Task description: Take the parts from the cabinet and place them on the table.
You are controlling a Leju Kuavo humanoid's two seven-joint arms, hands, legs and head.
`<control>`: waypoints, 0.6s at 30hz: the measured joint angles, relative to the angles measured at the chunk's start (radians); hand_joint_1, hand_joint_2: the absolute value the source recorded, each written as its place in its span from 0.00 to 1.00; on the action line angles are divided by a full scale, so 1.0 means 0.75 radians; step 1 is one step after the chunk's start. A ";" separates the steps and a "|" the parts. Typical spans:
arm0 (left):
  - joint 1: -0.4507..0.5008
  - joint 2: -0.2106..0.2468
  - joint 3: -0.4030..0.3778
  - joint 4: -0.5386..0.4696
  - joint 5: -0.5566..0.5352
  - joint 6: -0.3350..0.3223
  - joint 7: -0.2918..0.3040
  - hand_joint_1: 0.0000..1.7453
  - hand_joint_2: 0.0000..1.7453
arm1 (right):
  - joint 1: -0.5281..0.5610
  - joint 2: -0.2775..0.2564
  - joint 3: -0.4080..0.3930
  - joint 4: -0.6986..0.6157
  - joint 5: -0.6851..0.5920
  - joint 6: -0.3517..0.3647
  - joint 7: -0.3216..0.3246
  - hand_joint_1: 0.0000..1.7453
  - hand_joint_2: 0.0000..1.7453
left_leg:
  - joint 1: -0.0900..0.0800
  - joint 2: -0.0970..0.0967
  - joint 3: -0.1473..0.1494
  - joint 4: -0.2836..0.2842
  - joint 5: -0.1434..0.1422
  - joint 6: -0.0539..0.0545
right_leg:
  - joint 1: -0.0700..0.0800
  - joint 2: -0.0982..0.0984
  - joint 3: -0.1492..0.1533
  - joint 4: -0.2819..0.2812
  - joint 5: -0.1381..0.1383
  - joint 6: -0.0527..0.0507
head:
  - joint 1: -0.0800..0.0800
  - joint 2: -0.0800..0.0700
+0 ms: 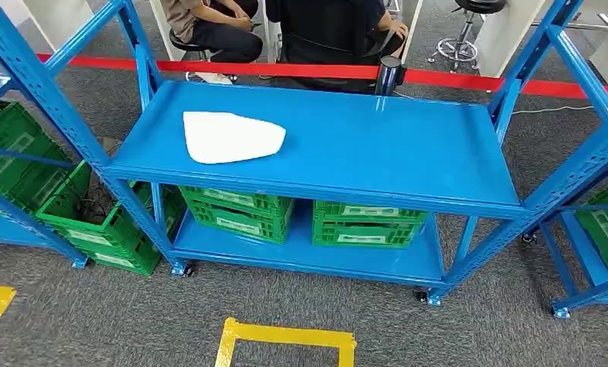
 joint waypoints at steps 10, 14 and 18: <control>0.070 0.023 0.178 -0.045 -0.390 -0.111 -0.022 0.00 0.00 | 0.064 -0.006 -0.092 -0.031 0.237 0.021 -0.094 0.00 0.00 | 0.000 0.000 0.000 0.000 -0.001 0.000 | 0.000 0.000 0.000 0.000 -0.001 0.001 | -0.001 0.000; 0.097 0.038 0.253 -0.067 -0.543 -0.156 -0.031 0.00 0.00 | 0.090 -0.012 -0.121 -0.047 0.330 0.029 -0.130 0.00 0.00 | 0.000 0.000 0.001 0.000 -0.001 0.000 | 0.000 0.000 0.000 0.000 -0.001 0.001 | -0.002 0.000; 0.127 0.053 0.334 -0.090 -0.687 -0.195 -0.042 0.00 0.00 | 0.119 -0.020 -0.151 -0.068 0.419 0.038 -0.165 0.00 0.00 | 0.000 0.000 0.000 0.000 -0.001 0.000 | 0.000 0.000 0.000 0.000 -0.001 0.001 | -0.002 0.000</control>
